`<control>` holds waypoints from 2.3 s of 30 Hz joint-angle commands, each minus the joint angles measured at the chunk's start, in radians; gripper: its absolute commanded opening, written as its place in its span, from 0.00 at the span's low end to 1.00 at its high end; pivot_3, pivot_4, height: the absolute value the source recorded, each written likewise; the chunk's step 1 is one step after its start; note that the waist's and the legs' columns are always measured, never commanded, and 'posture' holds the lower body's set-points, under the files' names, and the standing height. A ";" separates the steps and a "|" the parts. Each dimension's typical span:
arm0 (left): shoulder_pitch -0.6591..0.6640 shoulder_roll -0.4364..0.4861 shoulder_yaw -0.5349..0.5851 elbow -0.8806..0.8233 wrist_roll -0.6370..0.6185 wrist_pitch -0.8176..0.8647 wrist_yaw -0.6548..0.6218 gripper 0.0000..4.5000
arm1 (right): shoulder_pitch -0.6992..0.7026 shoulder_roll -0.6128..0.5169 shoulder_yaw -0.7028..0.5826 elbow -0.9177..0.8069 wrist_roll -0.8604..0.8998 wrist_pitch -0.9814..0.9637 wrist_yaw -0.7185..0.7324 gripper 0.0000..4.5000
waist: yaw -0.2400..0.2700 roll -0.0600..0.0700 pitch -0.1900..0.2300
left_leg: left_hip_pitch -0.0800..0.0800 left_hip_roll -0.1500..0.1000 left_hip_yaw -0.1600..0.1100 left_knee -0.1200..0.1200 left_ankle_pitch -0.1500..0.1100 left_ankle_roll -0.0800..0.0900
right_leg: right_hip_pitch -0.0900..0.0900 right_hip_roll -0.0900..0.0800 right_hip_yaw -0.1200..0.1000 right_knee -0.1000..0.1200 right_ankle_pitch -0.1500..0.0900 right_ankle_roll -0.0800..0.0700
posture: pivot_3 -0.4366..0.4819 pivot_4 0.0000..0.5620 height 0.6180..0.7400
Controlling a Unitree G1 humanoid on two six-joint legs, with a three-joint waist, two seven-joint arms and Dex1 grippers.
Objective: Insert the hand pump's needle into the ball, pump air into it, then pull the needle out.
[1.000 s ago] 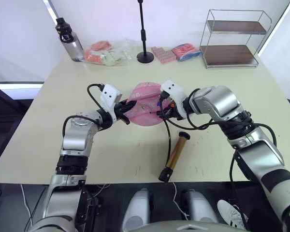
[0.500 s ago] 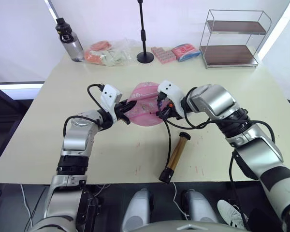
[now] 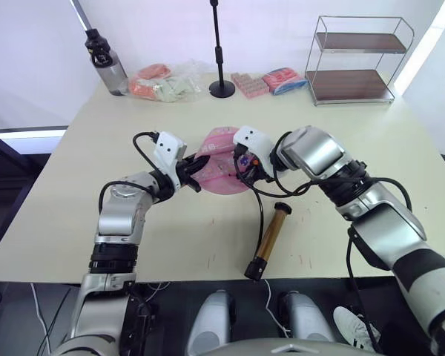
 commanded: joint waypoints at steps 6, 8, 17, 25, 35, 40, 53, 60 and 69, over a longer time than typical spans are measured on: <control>0.023 -0.067 -0.060 -0.023 -0.034 0.038 -0.013 0.04 | -0.065 0.073 0.008 0.060 -0.032 -0.047 0.027 0.07 | 0.000 0.000 0.000 | 0.000 0.000 0.000 0.000 0.000 0.000 | 0.000 0.000 0.000 0.000 0.000 0.000 | 0.48 0.27 1.00; 0.022 -0.077 -0.055 -0.020 -0.040 0.044 -0.011 0.04 | -0.072 0.086 0.010 0.084 -0.043 -0.057 0.032 0.07 | 0.000 0.000 0.000 | 0.000 0.000 0.000 0.000 0.000 -0.001 | 0.000 0.000 0.000 0.000 0.000 0.000 | 0.48 0.27 1.00; 0.023 -0.105 -0.061 -0.007 -0.035 0.054 -0.013 0.04 | -0.130 0.163 -0.019 0.231 -0.089 -0.122 0.032 0.07 | -0.001 0.001 -0.001 | 0.001 0.000 -0.001 0.000 0.001 -0.001 | 0.000 0.000 0.000 0.001 0.000 0.000 | 0.48 0.27 1.00; 0.025 -0.120 -0.057 -0.006 -0.037 0.057 -0.006 0.04 | -0.131 0.205 -0.029 0.269 -0.121 -0.154 0.044 0.07 | -0.005 0.002 -0.003 | 0.001 0.000 -0.001 0.000 0.001 -0.002 | 0.000 0.000 0.000 0.001 0.000 0.000 | 0.48 0.27 1.00; 0.031 -0.136 -0.058 -0.010 -0.035 0.060 0.001 0.04 | -0.099 0.215 0.050 0.284 -0.230 -0.280 0.070 0.07 | -0.013 0.004 -0.007 | 0.002 0.000 -0.002 0.000 0.001 -0.002 | 0.001 0.000 0.000 0.002 0.000 0.000 | 0.48 0.27 1.00; 0.035 -0.139 -0.056 -0.016 -0.034 0.064 0.003 0.04 | -0.089 0.215 0.073 0.313 -0.288 -0.367 0.071 0.07 | -0.020 0.005 -0.010 | 0.003 0.000 -0.002 0.000 0.001 -0.002 | 0.001 0.000 -0.001 0.002 -0.001 -0.002 | 0.48 0.27 1.00; 0.047 -0.143 -0.055 -0.019 -0.032 0.066 0.005 0.04 | -0.054 0.262 -0.115 0.321 -0.229 -0.235 0.061 0.07 | -0.021 0.008 -0.017 | 0.004 0.000 -0.006 -0.001 0.001 -0.002 | 0.001 0.000 0.000 0.003 -0.002 -0.004 | 0.48 0.27 1.00; 0.039 -0.143 -0.050 -0.006 -0.028 0.062 0.007 0.04 | -0.011 0.225 -0.148 0.233 -0.230 -0.171 0.065 0.07 | -0.021 0.008 -0.017 | 0.004 0.000 -0.007 -0.001 0.001 -0.002 | 0.001 -0.001 0.000 0.002 -0.002 -0.004 | 0.48 0.27 1.00; 0.040 -0.137 -0.045 0.005 -0.020 0.055 0.000 0.04 | 0.086 0.100 -0.076 0.007 -0.246 -0.215 0.102 0.07 | -0.012 0.009 -0.016 | 0.002 -0.002 -0.007 -0.001 0.001 -0.002 | 0.001 -0.002 -0.001 0.001 -0.002 -0.004 | 0.48 0.27 1.00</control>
